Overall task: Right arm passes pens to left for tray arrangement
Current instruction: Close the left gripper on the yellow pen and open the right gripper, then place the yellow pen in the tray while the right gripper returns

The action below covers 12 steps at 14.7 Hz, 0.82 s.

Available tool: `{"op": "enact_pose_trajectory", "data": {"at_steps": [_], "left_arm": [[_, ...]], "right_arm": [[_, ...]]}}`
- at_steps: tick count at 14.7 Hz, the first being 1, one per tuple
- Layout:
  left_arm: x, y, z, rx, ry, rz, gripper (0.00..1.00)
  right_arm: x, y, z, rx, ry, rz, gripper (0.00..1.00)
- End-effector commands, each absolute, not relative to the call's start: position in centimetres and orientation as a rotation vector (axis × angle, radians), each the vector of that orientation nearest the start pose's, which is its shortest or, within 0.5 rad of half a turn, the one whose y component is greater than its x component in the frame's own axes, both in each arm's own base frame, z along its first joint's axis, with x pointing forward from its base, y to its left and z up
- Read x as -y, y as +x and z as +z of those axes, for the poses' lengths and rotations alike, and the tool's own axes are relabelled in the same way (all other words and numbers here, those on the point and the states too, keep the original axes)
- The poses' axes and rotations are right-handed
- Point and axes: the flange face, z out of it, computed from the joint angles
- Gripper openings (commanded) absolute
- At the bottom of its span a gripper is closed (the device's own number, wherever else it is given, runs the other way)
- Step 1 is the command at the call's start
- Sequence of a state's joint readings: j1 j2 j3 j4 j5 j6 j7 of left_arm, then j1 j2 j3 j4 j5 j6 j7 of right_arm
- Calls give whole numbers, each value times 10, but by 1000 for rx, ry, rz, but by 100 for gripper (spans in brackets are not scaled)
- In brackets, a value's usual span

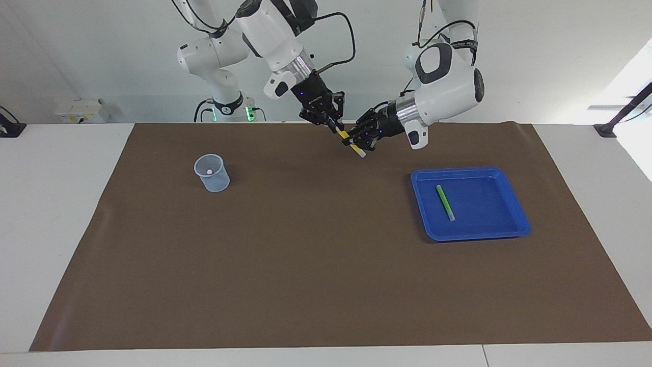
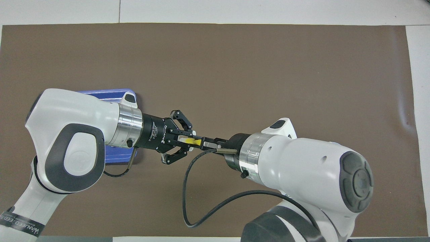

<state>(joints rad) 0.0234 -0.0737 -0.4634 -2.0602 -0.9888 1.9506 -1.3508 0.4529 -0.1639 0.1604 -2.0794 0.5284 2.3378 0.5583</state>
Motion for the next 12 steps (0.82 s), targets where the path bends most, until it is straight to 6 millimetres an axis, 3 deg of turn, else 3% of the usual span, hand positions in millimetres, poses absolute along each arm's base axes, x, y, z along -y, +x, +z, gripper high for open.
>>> {"op": "enact_pose_trajectory", "data": {"at_steps": [1, 4, 7, 9, 10, 12], "left_arm": [[270, 463, 490, -1533, 1919, -887, 0], [268, 465, 491, -1529, 1917, -875, 0], [254, 474, 488, -1505, 1930, -816, 0], [244, 479, 487, -1462, 1956, -779, 0], [238, 481, 486, -1443, 1986, -749, 0], [226, 485, 483, -1372, 2078, -678, 0]], "right_arm": [[-304, 440, 538, -321, -2577, -67, 100], [-269, 453, 532, -320, -2641, -21, 100], [-240, 459, 526, -80, -2817, -41, 100], [-205, 469, 520, -92, -2901, -27, 100], [-192, 473, 518, -28, -2939, -31, 100], [-142, 484, 507, 162, -2991, -6, 100]]}}
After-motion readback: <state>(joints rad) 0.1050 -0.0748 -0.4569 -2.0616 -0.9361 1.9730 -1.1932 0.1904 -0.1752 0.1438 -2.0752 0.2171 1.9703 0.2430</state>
